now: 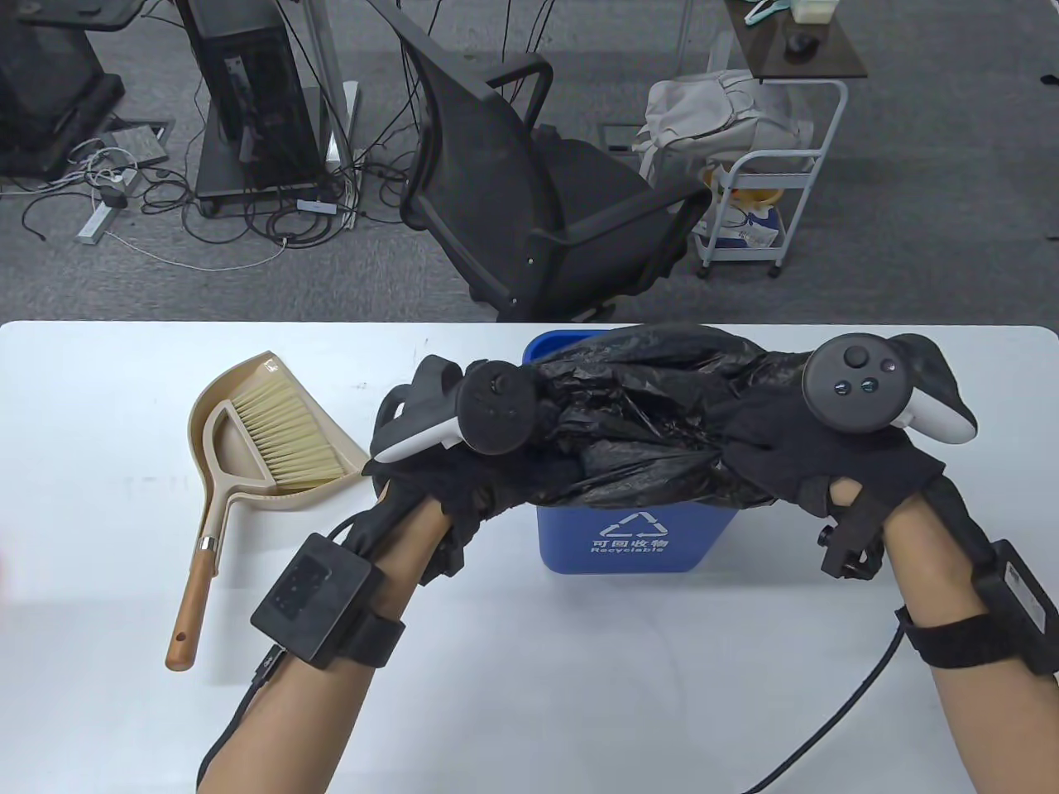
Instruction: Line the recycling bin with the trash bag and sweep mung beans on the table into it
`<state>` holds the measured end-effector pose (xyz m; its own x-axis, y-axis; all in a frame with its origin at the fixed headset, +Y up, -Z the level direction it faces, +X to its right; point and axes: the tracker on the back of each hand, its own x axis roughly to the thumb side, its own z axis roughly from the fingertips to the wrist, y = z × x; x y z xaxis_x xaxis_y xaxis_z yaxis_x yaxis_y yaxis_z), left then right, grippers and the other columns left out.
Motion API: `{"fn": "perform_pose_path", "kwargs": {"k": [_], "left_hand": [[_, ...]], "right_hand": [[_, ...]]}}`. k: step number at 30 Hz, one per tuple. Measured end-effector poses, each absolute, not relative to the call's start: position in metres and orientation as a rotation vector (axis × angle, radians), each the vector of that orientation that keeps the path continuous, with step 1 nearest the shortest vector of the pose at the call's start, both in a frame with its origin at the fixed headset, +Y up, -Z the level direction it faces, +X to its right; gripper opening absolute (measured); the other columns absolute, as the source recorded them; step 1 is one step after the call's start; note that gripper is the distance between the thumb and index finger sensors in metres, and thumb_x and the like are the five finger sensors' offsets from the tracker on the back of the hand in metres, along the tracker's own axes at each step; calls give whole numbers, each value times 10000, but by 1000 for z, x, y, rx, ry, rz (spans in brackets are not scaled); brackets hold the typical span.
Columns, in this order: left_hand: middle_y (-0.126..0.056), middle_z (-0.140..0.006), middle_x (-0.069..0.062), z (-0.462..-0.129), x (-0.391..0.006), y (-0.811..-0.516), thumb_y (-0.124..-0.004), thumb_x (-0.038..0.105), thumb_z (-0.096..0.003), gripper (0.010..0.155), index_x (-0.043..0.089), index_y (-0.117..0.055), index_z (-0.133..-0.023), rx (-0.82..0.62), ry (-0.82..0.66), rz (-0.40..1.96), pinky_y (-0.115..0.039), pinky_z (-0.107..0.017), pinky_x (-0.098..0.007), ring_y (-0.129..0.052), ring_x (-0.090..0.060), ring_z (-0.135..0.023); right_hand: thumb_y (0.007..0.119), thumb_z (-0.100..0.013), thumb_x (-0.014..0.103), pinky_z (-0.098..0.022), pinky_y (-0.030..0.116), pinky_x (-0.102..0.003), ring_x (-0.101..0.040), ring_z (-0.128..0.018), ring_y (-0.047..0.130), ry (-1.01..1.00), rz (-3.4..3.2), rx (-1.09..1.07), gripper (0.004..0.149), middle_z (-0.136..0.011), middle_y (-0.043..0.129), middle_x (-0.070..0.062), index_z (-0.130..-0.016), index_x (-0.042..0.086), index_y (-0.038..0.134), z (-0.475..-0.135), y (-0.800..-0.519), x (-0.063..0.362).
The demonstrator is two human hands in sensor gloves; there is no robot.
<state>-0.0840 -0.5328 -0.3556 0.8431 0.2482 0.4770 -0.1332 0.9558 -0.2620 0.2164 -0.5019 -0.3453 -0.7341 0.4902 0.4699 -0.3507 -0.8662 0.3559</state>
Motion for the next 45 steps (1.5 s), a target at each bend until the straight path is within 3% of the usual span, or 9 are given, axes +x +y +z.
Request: {"fn": "perform_pose_path", "kwargs": {"k": [5,11,18,23,29,33,37,43,45], "left_hand": [[-293,-1281,-281,-369,-89,-543,-770,650,-458,889,162,-618,-1185,-261,-468,219,-189,-658,-904,-247,-719,-1090],[-281,-1274,-288,-370,-96,-535,-838,605,-457,843,179,-662,-1163,-259,-513,285,-204,-668,-897,-248,-717,-1089],[-364,-1273,-281,-353,-93,-502,-812,572,-488,755,167,-743,-1121,-95,-616,520,-241,-680,-888,-279,-722,-1086],[-473,-1246,-282,-358,-59,-517,-817,492,-511,625,168,-841,-1045,-119,-533,373,-305,-689,-870,-376,-729,-1066],[-106,-1243,-320,-378,-38,-546,-914,571,-438,978,149,-502,-1218,-322,-478,220,-267,-707,-870,-134,-763,-1036],[46,-1204,-314,-388,-35,-555,-946,542,-438,1041,136,-413,-1235,-392,-422,130,-256,-719,-864,-31,-765,-1013],[48,-1197,-318,-392,-37,-559,-947,520,-449,1022,119,-423,-1230,-418,-421,174,-273,-721,-858,-28,-766,-1005],[-44,-1213,-325,-390,-44,-553,-856,500,-497,871,132,-511,-1207,-339,-447,218,-316,-716,-848,-76,-767,-999],[-103,-1223,-327,-385,-51,-544,-826,504,-502,822,126,-570,-1186,-266,-482,308,-330,-709,-844,-100,-765,-997]], "right_hand": [[735,-523,365,-607,358,-813,-681,-945,568,236,2649,718,444,-1016,786,-333,-615,-3,965,-353,-516,211],[743,-519,427,-610,321,-819,-714,-965,441,377,2689,709,563,-1106,630,-349,-877,27,916,-356,-520,207],[798,-518,317,-605,473,-812,-721,-929,565,-126,2702,516,492,-1099,620,-363,-942,91,900,-355,-490,221],[853,-464,468,-620,418,-828,-788,-945,357,333,2847,506,815,-1151,225,-405,-1159,132,590,-374,-522,205],[876,-417,531,-617,416,-841,-827,-918,231,529,2941,492,1045,-1085,-29,-409,-1195,80,344,-387,-548,186],[878,-431,511,-615,446,-831,-837,-906,215,577,2978,450,1039,-1069,-64,-400,-1191,72,321,-393,-557,181],[883,-437,495,-616,472,-814,-829,-907,210,594,3024,417,1025,-1067,-73,-389,-1189,75,326,-397,-562,180],[814,-469,508,-616,436,-828,-816,-912,186,565,2936,446,939,-1092,-35,-370,-1187,81,386,-394,-555,186],[783,-487,499,-610,410,-837,-815,-908,179,456,2852,477,884,-1110,4,-365,-1179,66,444,-386,-544,192]]}}
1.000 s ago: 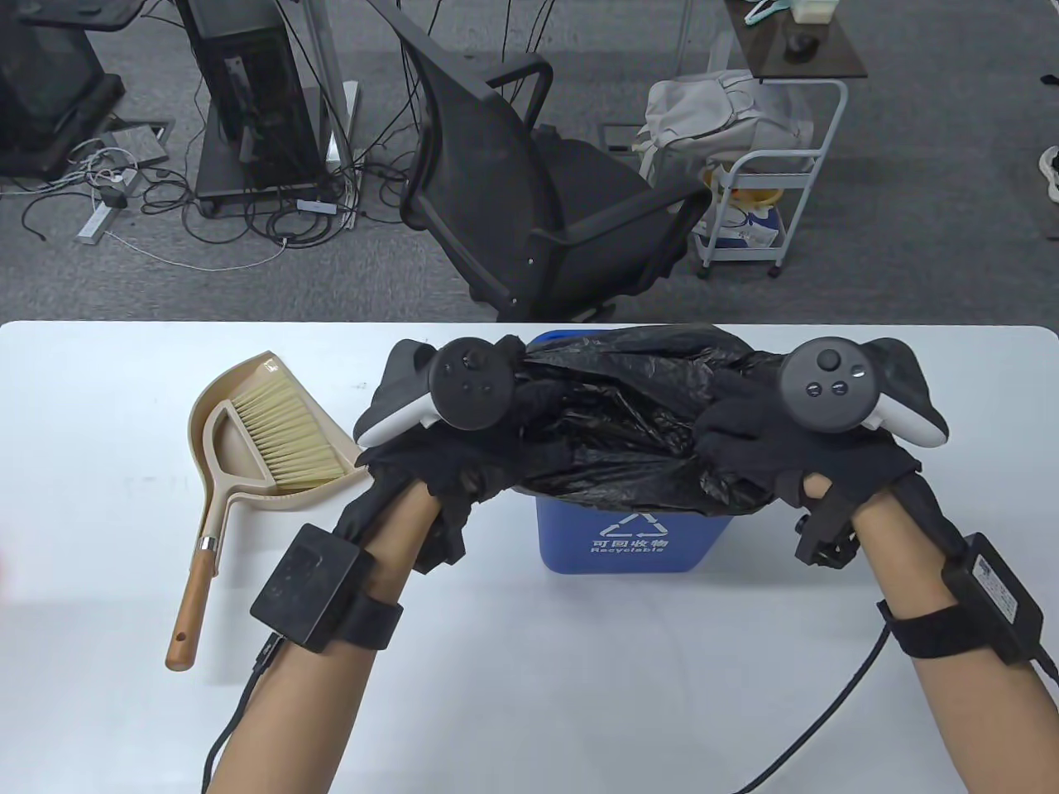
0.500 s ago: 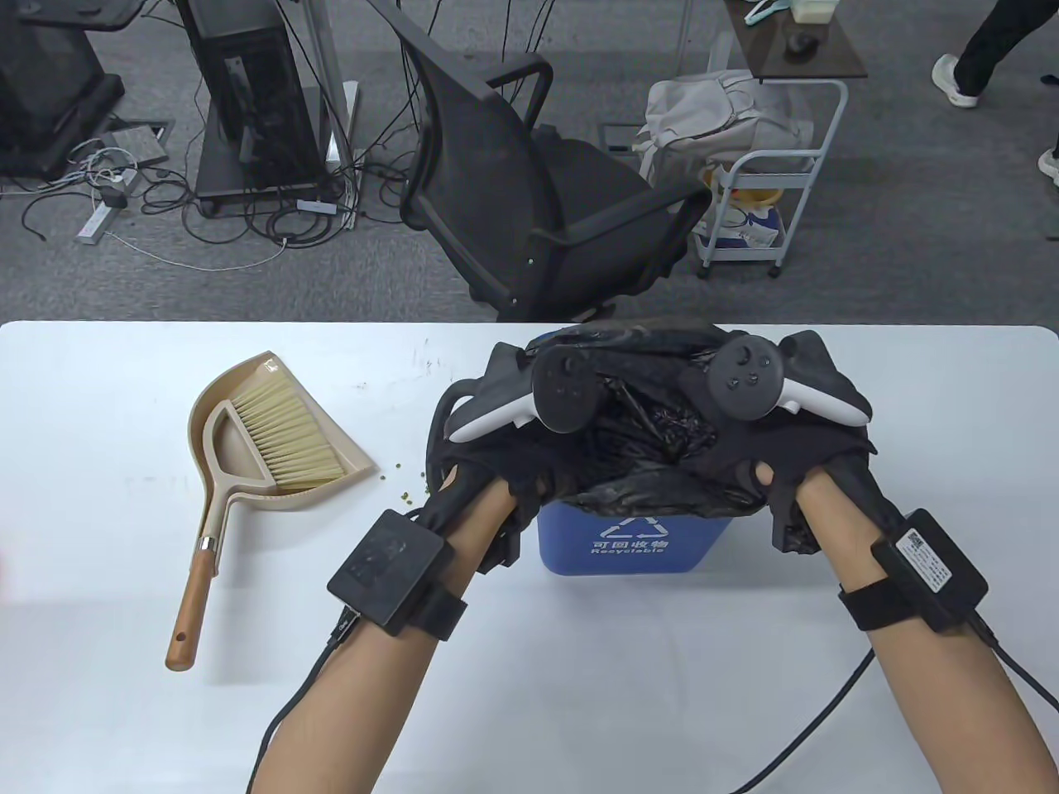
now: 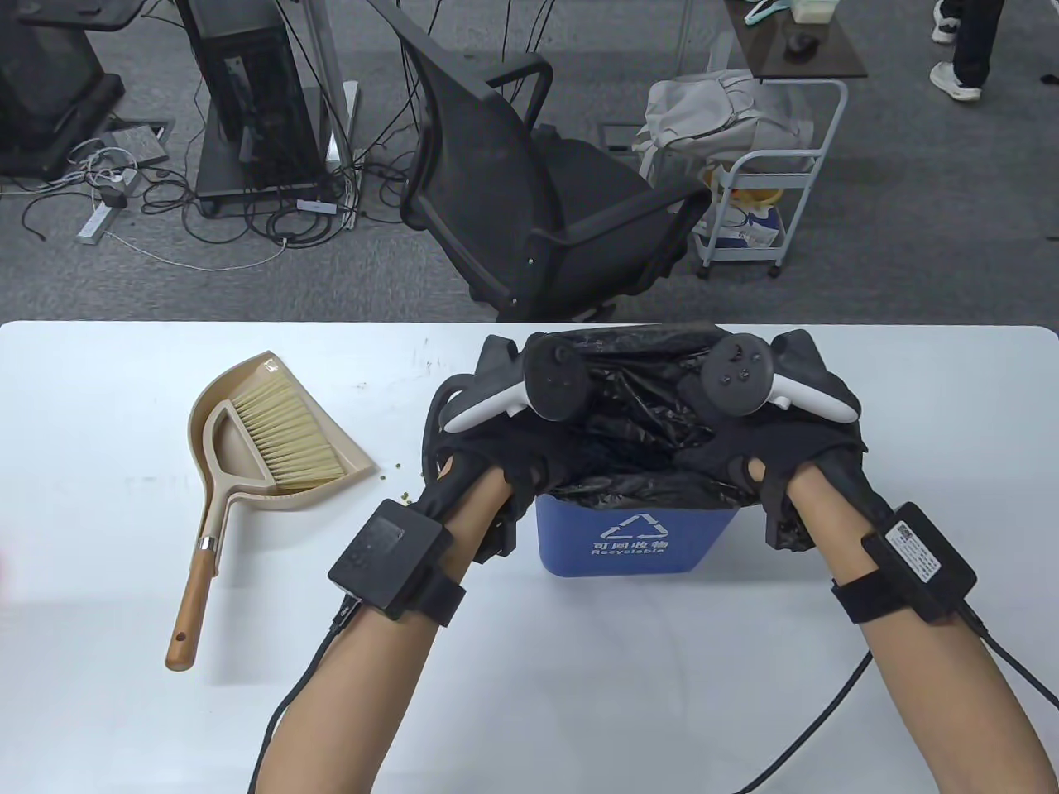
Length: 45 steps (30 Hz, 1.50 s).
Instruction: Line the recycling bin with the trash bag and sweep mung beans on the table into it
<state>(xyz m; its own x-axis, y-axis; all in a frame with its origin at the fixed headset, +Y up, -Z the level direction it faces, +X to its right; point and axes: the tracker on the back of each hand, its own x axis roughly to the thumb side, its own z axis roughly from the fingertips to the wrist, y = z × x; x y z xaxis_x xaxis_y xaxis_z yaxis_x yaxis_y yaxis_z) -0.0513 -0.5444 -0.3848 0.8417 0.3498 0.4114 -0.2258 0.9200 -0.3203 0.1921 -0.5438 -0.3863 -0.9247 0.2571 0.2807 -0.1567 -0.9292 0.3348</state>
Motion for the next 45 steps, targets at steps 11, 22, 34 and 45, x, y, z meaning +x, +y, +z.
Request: {"fn": "perform_pose_path", "kwargs": {"k": [11,22,34,45], "left_hand": [[-101,-1248,-292,-325,-66,-548,-862,565,-457,943,259,-393,-1216,-195,-667,206,-283,-719,-857,-59,-746,-1019],[-331,-1238,-296,-317,-60,-576,-825,403,-507,639,153,-722,-1085,-107,-650,225,-409,-713,-824,-191,-762,-1007],[-343,-1243,-291,-312,-66,-562,-858,461,-483,758,164,-642,-1147,-78,-638,298,-400,-709,-832,-239,-749,-1028],[-433,-1236,-296,-268,-97,-517,-860,533,-459,841,135,-619,-1160,207,-629,275,-371,-730,-817,-344,-715,-1062]], "right_hand": [[754,-492,531,-591,377,-863,-821,-913,205,242,2780,694,847,-1147,120,-386,-1164,55,557,-327,-527,203],[779,-487,486,-609,366,-841,-783,-922,162,205,2995,702,717,-1155,204,-380,-1075,82,710,-322,-570,188],[788,-475,510,-607,367,-841,-788,-927,211,166,2935,739,832,-1155,221,-392,-1149,69,576,-318,-555,191],[774,-472,532,-621,423,-821,-767,-953,322,-316,2840,837,887,-1155,287,-407,-1168,52,504,-268,-506,198]]}}
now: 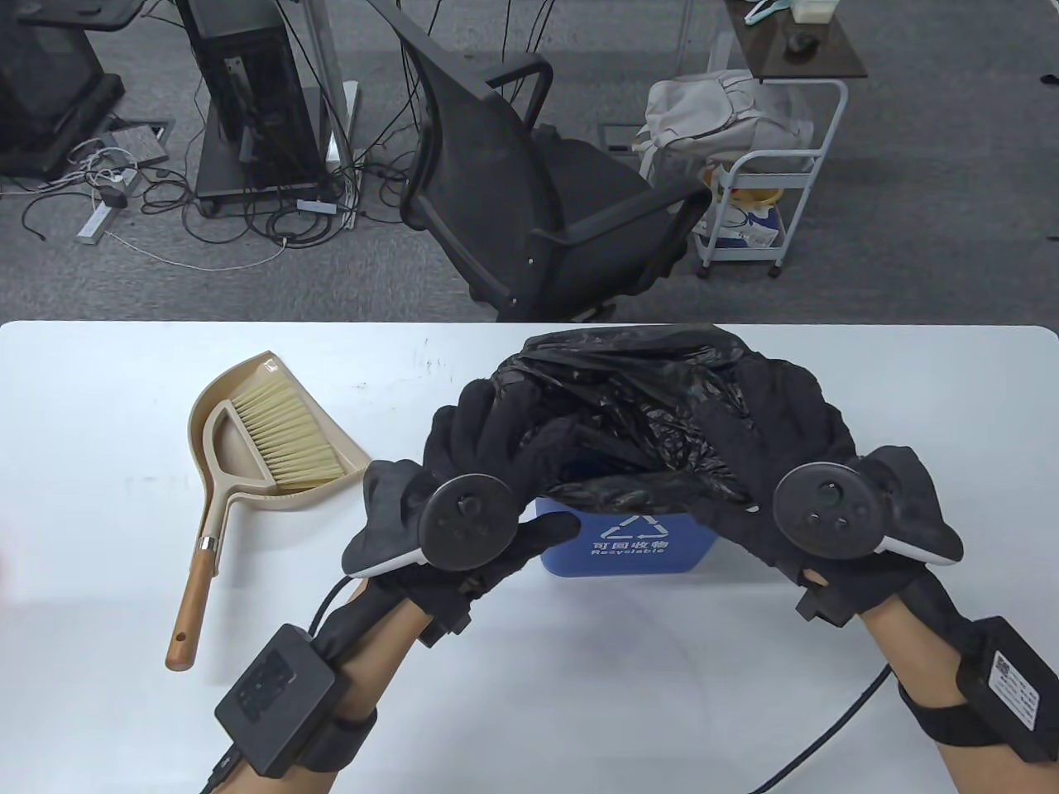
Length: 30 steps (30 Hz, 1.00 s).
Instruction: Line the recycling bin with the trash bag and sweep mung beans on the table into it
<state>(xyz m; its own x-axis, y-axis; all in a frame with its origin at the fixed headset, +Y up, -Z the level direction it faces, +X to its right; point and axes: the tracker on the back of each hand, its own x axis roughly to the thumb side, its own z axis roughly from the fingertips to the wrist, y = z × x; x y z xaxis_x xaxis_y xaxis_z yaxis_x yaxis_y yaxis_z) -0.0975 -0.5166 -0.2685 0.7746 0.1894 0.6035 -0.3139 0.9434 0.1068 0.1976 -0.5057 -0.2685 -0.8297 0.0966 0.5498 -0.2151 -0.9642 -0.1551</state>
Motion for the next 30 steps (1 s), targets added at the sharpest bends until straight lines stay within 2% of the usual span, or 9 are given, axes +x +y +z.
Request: {"fn": "perform_pose_path", "kwargs": {"k": [4,8,16,22,30], "left_hand": [[-503,-1225,-282,-252,-109,-511,-856,542,-458,826,133,-650,-1145,290,-622,274,-428,-729,-813,-409,-704,-1065],[-611,-1195,-263,-238,-123,-513,-850,554,-457,814,120,-687,-1126,330,-600,264,-480,-715,-816,-541,-674,-1057],[-602,-1198,-272,-215,-160,-534,-841,565,-461,830,116,-667,-1137,353,-505,260,-515,-706,-814,-539,-678,-1055],[-583,-1203,-283,-207,-189,-561,-837,564,-467,841,109,-647,-1148,319,-386,229,-511,-708,-809,-527,-686,-1052],[-603,-1189,-287,-212,-218,-601,-842,542,-471,835,94,-638,-1146,299,-234,129,-514,-704,-806,-559,-679,-1040]], "right_hand": [[764,-475,537,-621,455,-812,-752,-959,389,-439,2811,906,874,-1153,347,-403,-1160,48,527,-246,-507,193],[757,-477,538,-619,481,-804,-734,-962,451,-513,2814,961,860,-1149,408,-394,-1151,47,549,-225,-522,186],[746,-481,533,-598,554,-792,-723,-930,585,-588,2807,984,847,-1121,497,-395,-1139,33,562,-197,-563,178],[742,-484,532,-596,572,-784,-704,-934,602,-572,2823,1001,840,-1117,516,-390,-1136,33,568,-189,-587,180],[740,-480,528,-589,599,-766,-694,-911,648,-508,2827,1010,829,-1086,549,-408,-1122,24,590,-198,-608,183]]}}
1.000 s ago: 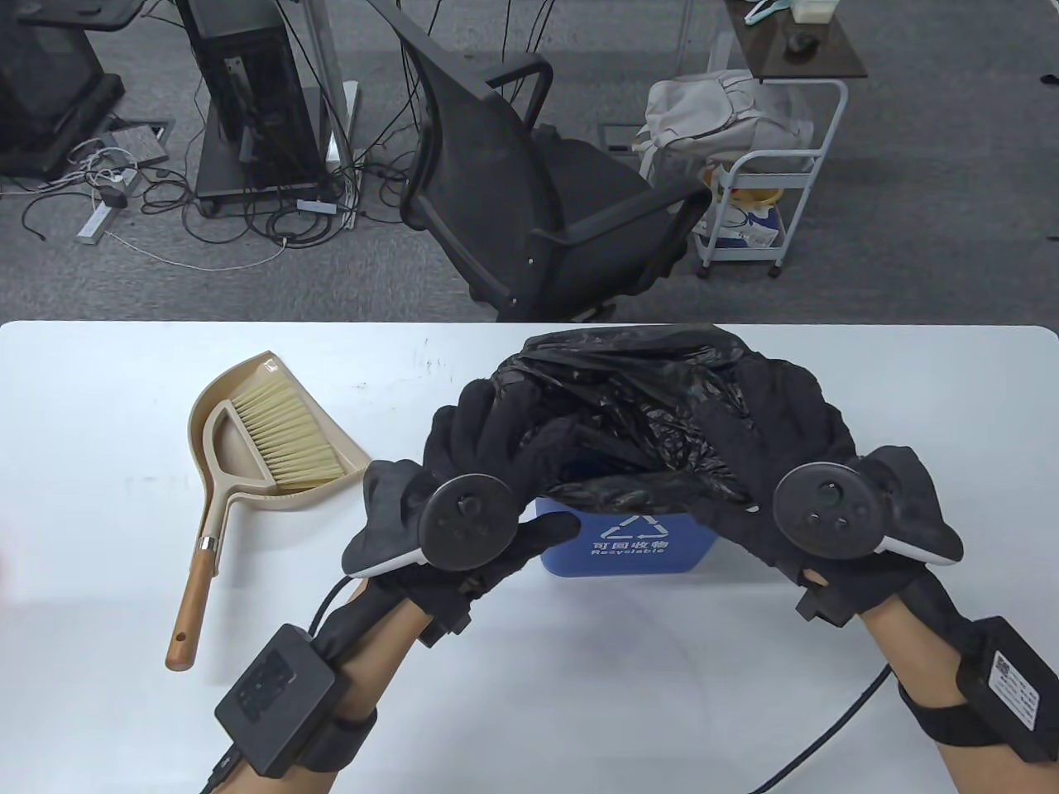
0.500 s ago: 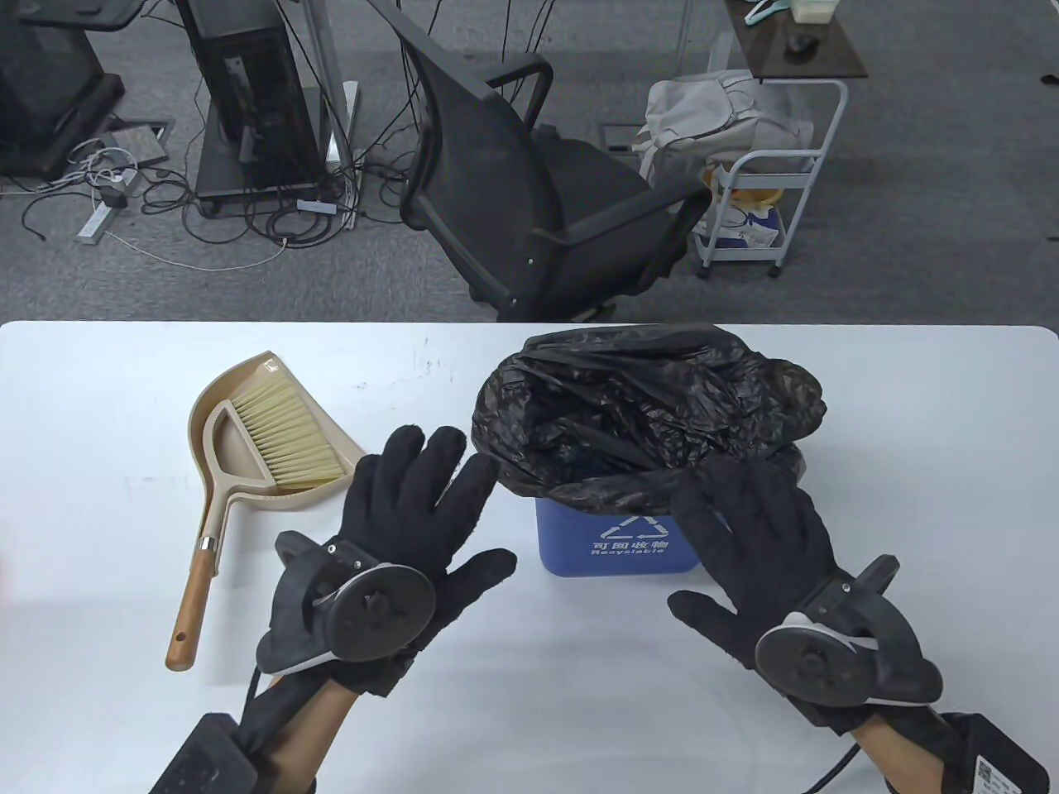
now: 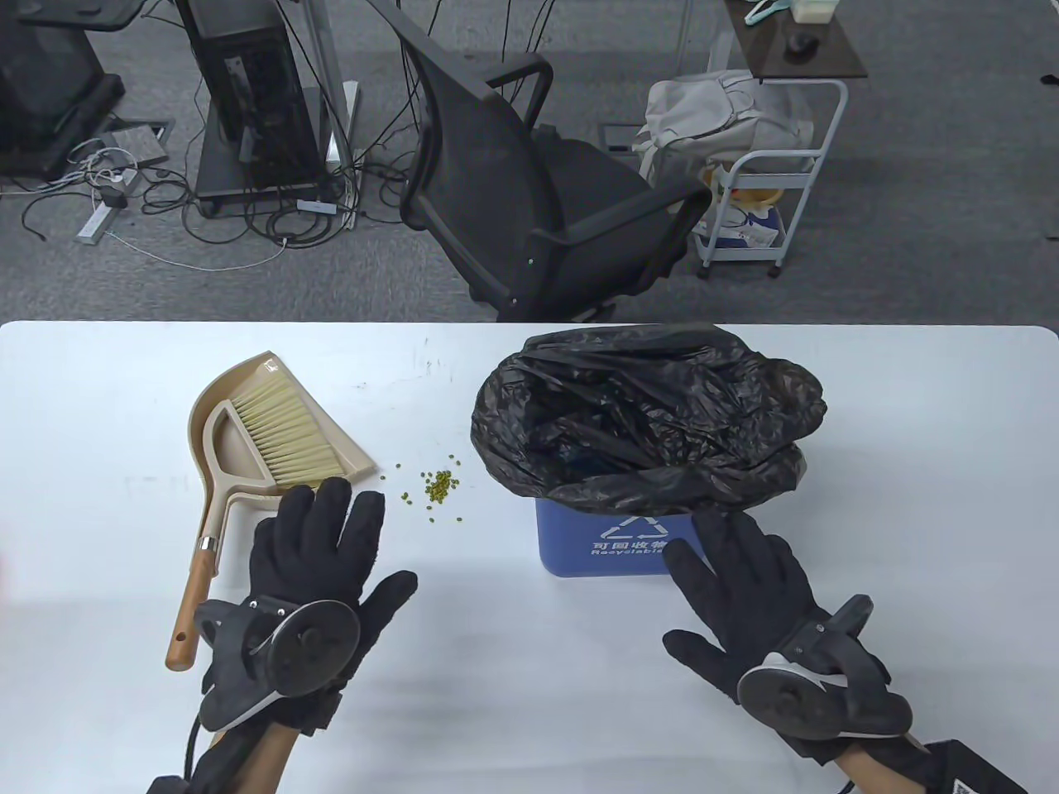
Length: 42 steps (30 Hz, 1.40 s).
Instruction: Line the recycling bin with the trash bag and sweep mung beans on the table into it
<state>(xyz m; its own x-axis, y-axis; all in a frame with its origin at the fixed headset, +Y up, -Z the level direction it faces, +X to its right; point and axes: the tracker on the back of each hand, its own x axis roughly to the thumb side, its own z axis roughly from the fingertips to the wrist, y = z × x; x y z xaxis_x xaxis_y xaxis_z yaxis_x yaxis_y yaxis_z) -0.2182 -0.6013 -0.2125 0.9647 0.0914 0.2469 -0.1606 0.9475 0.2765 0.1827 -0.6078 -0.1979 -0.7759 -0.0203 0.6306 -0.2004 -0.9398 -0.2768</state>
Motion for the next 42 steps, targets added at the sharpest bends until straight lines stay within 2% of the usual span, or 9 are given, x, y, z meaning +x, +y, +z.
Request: {"fn": "perform_pose_path", "kwargs": {"k": [21,26,29,33,36,39,42], "left_hand": [[-531,-1192,-322,-222,-344,-686,-854,545,-456,922,74,-516,-1173,100,142,134,-502,-691,-811,-524,-701,-1025],[-478,-1195,-356,-222,-363,-704,-849,555,-457,989,58,-408,-1190,-1,216,136,-474,-684,-827,-474,-730,-1020],[-437,-1194,-379,-223,-371,-713,-838,558,-466,1045,59,-274,-1190,-84,256,164,-445,-681,-838,-415,-754,-1015],[-497,-1180,-365,-227,-375,-722,-839,534,-473,1034,52,-257,-1179,-147,262,139,-469,-678,-831,-450,-747,-1012],[-625,-1137,-337,-231,-374,-723,-851,439,-489,969,59,-271,-1165,-154,263,116,-515,-673,-816,-546,-723,-999],[-773,-1056,-291,-232,-372,-721,-851,331,-498,888,58,-316,-1153,-109,268,88,-554,-669,-799,-634,-694,-980],[-839,-984,-286,-234,-370,-718,-840,252,-502,833,55,-351,-1147,-75,282,82,-580,-660,-793,-697,-682,-952]], "right_hand": [[744,-481,518,-583,618,-758,-695,-905,653,-450,2810,1051,815,-1082,554,-408,-1112,21,607,-204,-621,191],[744,-481,518,-583,618,-757,-695,-906,651,-442,2804,1069,815,-1083,552,-407,-1112,21,607,-203,-622,189],[745,-481,518,-583,619,-757,-694,-906,652,-437,2802,1077,812,-1086,550,-406,-1111,24,610,-203,-622,188],[745,-482,518,-583,620,-756,-693,-905,654,-424,2804,1092,809,-1086,548,-406,-1110,26,613,-203,-624,187],[745,-481,517,-582,621,-755,-692,-905,655,-414,2802,1101,809,-1086,547,-407,-1110,24,615,-202,-626,186],[745,-481,516,-582,624,-754,-692,-904,657,-409,2798,1110,805,-1085,549,-405,-1107,25,619,-203,-628,185],[745,-482,515,-582,626,-752,-689,-905,659,-405,2798,1112,802,-1085,551,-403,-1107,27,619,-203,-629,184]]}}
